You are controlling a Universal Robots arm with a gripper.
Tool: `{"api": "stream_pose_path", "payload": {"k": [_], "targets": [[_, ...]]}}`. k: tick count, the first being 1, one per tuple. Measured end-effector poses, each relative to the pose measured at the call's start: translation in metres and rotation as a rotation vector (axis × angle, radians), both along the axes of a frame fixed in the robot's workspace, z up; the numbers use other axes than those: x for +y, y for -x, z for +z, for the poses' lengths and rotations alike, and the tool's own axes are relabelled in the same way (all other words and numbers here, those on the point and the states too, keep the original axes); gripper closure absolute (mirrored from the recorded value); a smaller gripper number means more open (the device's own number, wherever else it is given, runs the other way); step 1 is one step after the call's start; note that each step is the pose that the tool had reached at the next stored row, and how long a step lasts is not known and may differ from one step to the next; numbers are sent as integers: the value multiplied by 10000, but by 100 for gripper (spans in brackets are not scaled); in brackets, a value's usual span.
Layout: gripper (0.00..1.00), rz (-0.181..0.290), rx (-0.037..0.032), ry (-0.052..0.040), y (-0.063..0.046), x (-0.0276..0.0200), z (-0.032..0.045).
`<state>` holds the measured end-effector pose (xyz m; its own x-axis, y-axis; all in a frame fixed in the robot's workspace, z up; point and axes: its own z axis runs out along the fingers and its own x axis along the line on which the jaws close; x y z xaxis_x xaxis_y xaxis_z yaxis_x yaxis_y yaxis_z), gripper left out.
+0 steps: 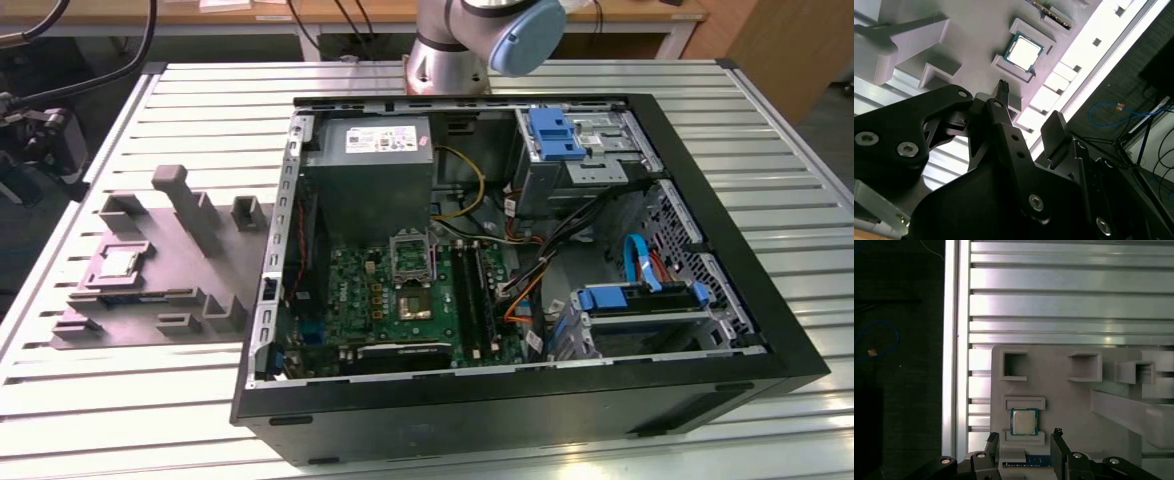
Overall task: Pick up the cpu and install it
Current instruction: 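Pick up the cpu and move it towards the insertion slot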
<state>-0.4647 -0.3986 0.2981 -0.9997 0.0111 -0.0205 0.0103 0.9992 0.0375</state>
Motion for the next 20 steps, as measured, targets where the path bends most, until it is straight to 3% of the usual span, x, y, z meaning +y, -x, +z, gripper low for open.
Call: {"api": "stream_pose_path", "payload": {"k": [20], "targets": [[47, 0, 1, 1, 0, 0, -101]]}}
